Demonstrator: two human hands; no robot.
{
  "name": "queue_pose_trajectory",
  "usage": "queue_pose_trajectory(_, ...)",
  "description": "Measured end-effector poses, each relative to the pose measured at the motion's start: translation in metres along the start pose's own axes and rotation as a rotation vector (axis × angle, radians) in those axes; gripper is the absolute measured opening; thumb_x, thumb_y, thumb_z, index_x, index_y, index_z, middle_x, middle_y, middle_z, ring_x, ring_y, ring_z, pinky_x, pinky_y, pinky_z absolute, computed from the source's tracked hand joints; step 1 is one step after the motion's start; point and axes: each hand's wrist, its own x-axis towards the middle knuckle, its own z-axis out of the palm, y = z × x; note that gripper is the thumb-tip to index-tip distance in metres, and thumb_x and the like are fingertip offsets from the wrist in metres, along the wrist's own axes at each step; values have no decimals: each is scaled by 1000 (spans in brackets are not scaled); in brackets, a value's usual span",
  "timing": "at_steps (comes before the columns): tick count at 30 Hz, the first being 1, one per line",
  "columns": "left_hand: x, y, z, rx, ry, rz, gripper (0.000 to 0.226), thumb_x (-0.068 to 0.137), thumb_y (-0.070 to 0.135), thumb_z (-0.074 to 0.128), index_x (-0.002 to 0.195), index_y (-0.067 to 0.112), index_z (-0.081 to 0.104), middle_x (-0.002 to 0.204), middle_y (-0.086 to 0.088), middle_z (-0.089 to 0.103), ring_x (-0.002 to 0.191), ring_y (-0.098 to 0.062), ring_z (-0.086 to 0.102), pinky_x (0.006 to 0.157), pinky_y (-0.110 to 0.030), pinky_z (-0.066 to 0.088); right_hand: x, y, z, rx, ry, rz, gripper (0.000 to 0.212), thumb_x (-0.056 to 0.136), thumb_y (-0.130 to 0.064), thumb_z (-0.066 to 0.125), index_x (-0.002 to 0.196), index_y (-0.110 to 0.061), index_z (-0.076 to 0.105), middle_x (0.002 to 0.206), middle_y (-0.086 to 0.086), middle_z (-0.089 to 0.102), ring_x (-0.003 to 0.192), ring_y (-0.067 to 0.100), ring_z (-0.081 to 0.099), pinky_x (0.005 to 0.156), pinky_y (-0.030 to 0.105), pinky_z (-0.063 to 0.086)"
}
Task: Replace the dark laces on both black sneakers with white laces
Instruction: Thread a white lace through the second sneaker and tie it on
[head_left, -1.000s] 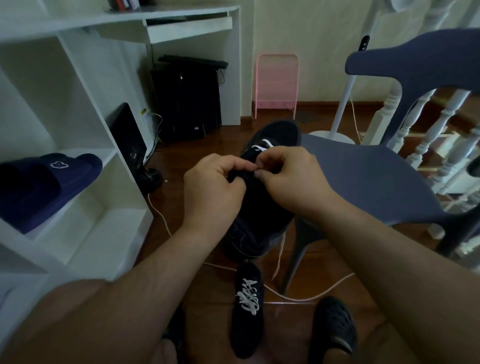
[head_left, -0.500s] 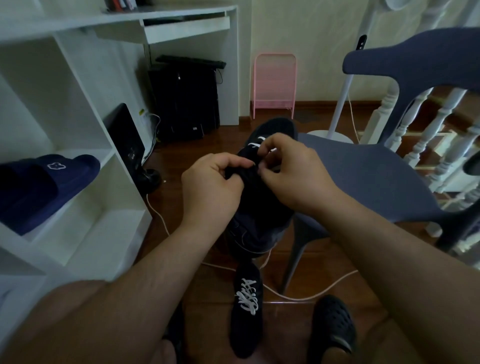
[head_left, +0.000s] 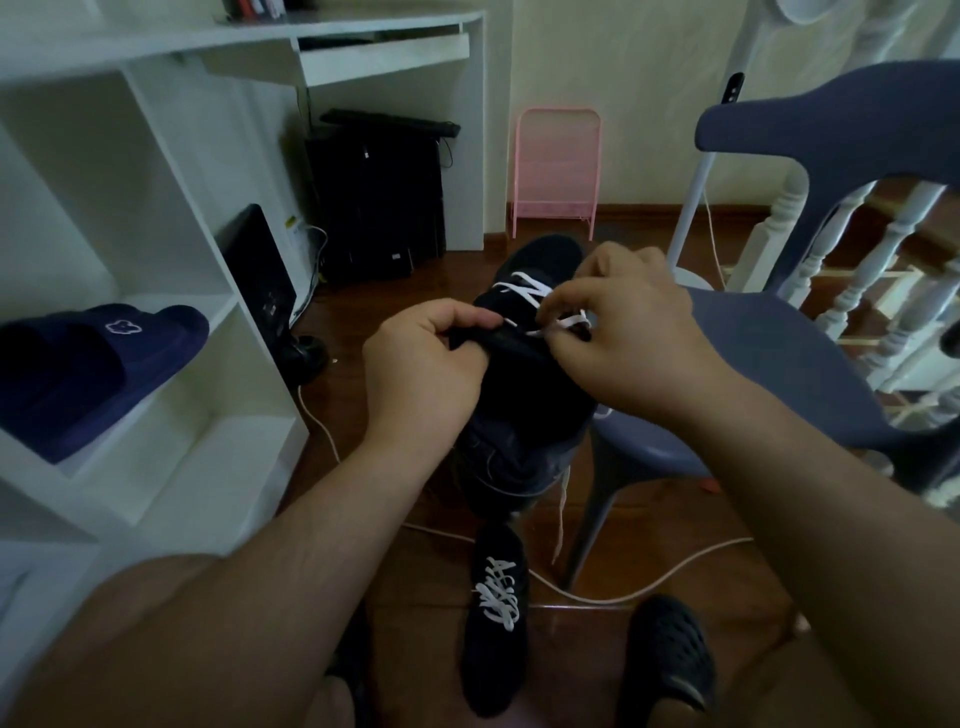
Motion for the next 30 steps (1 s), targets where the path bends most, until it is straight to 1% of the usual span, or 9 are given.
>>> queue_pose_trajectory(3,-1,1,-1,4,2,8,43,90,1,70,83,43,76,85,12,76,79,-3,74,68,-25,63,-4,-6,1,-115,-100,28,22,97,-48,61,112,-38,73,105,-4,41,105,21,32,81,40,30)
queue_pose_trajectory(6,-5,3,1,-1,-14,18,43,91,0,69,84,42,76,81,10,75,70,-4,70,57,-14,53,-3,-9,6,-89,-86,27,23,99,-50,59,112,-37,74,105,-4,42,110,25,36,81,41,30)
queue_pose_trajectory(12,-7,0,4,-25,-18,55,43,88,1,70,84,43,75,80,8,74,66,-5,67,59,-17,51,-2,-8,17,111,44,119,12,99,-46,62,104,-39,70,99,-13,58,114,23,43,83,41,28)
queue_pose_trajectory(15,-7,-3,6,-16,-15,70,45,88,2,69,83,46,75,84,7,74,71,-7,67,63,-20,53,-3,-10,20,179,69,104,17,96,-48,66,112,-42,69,103,-16,65,117,20,51,89,43,37)
queue_pose_trajectory(17,-6,-5,6,-8,-11,87,46,89,3,70,84,48,75,85,7,74,71,-7,66,63,-19,51,-4,-11,21,185,57,52,20,95,-47,68,115,-43,70,104,-16,68,114,22,57,91,51,47)
queue_pose_trajectory(22,-6,-6,3,33,-57,112,44,91,3,68,88,46,75,86,8,72,70,-6,65,58,-12,48,-3,-8,16,228,-36,-8,6,97,-42,64,97,-47,62,99,-18,59,107,19,53,90,56,48)
queue_pose_trajectory(25,0,-3,0,-53,-132,-9,39,94,7,73,103,45,73,93,8,75,78,-8,72,61,-19,57,-3,-6,18,137,-70,7,3,98,-43,62,99,-40,63,107,-9,44,104,18,39,88,50,46)
queue_pose_trajectory(27,5,-2,0,-212,-196,-232,44,93,8,78,119,42,68,104,0,77,87,-18,78,66,-34,64,-4,-4,19,32,-52,2,13,98,-43,62,104,-34,68,113,-4,39,105,21,35,82,46,44)
queue_pose_trajectory(30,14,-3,-1,-407,-251,-505,50,96,-2,71,137,24,62,127,-17,68,99,-30,76,66,-40,65,-4,-3,18,-22,-97,-115,12,99,-42,55,101,-34,63,120,-13,50,109,22,36,81,46,40)
